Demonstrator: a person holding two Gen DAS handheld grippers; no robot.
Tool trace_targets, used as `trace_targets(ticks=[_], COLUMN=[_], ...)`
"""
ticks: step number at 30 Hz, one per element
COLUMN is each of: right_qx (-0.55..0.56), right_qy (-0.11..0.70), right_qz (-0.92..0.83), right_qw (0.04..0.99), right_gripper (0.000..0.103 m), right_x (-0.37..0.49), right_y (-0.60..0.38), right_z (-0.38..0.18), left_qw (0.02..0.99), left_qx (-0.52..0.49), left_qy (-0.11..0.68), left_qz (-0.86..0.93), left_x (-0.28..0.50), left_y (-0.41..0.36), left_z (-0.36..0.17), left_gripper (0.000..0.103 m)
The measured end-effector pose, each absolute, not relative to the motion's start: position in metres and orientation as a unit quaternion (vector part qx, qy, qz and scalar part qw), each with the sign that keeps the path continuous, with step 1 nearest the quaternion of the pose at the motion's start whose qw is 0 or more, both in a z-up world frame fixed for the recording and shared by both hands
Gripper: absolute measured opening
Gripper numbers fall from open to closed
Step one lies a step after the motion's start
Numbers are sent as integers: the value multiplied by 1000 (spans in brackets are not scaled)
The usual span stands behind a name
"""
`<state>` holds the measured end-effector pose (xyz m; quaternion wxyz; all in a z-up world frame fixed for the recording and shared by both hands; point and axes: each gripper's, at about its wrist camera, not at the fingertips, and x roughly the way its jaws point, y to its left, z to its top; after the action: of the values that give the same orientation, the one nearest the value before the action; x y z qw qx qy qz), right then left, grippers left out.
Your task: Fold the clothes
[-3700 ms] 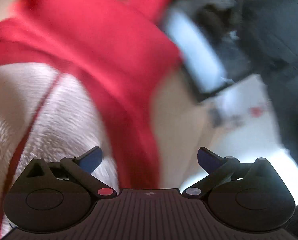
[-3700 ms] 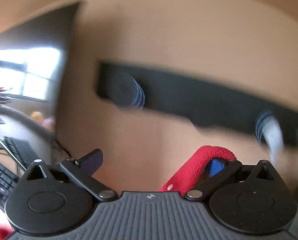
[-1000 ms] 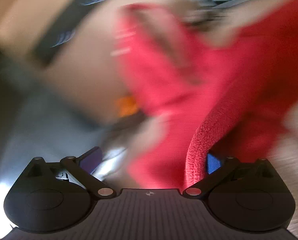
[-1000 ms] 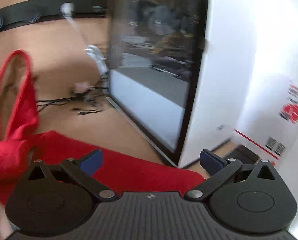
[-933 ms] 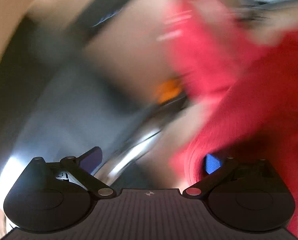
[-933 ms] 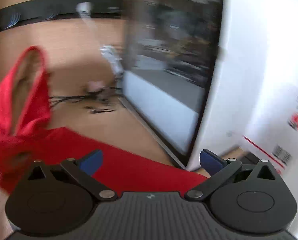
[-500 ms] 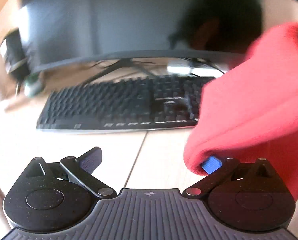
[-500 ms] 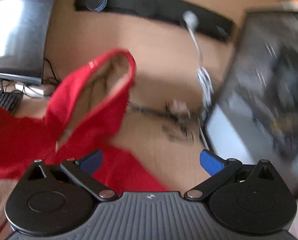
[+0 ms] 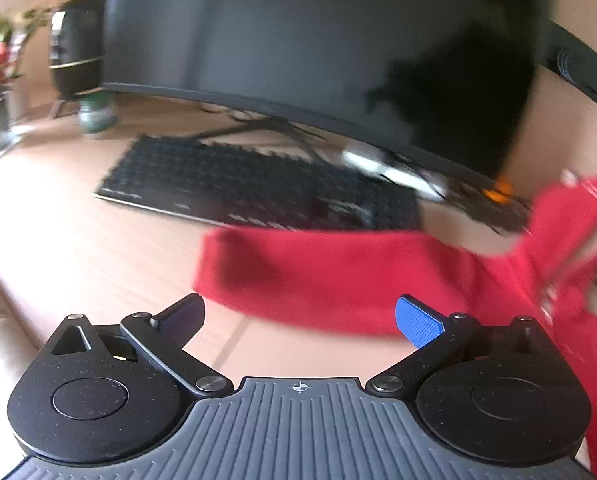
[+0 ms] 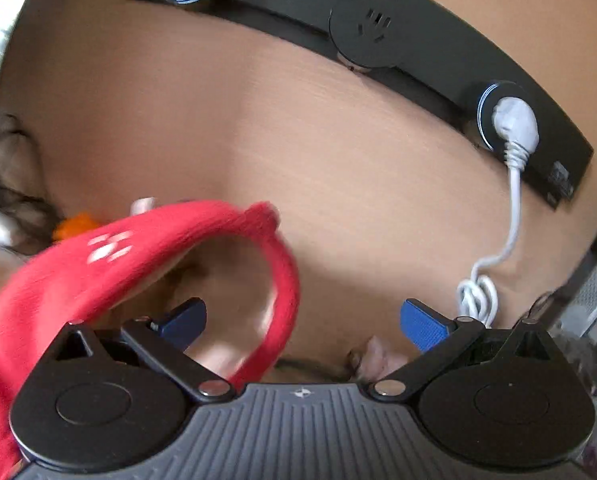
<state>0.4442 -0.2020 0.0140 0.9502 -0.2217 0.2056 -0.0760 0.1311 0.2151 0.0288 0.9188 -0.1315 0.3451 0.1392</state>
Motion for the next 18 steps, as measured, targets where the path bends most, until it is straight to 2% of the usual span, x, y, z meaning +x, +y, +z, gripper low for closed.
trace_targets(ticks=[2,5,8,9,10,14,18], right_qx=[-245,-216,-191,-184,-187,-168,-58], right_qy=[115,-51,-182,-173,-129,138,240], right_qz=[-118,-105,-109,-97,-73,48,57], right_qw=[955,969,958,963,971,975,967], right_gripper=[103,103,103,103,103,103,103], right_x=[445,411,384,386,395,433,406], right_y=[-192,-177,-163,-161,-160,-169,-218], right_z=[28,71,96,100,102,94,74], left_qw=[921,922,918,915,913,902,894], left_qx=[-131,-137,-130,-128,-119,-79,-54], left_qy=[353,362,372,374,377,390,387], left_qz=[99,20,-54,-78,-101,-170,-217], left_x=[125,126,145,151,161,192,214], left_y=[200,174,141,131,118,76,56], left_z=[30,29,22,19,15,4,-3], left_gripper=[103,103,103,103,103,103,103])
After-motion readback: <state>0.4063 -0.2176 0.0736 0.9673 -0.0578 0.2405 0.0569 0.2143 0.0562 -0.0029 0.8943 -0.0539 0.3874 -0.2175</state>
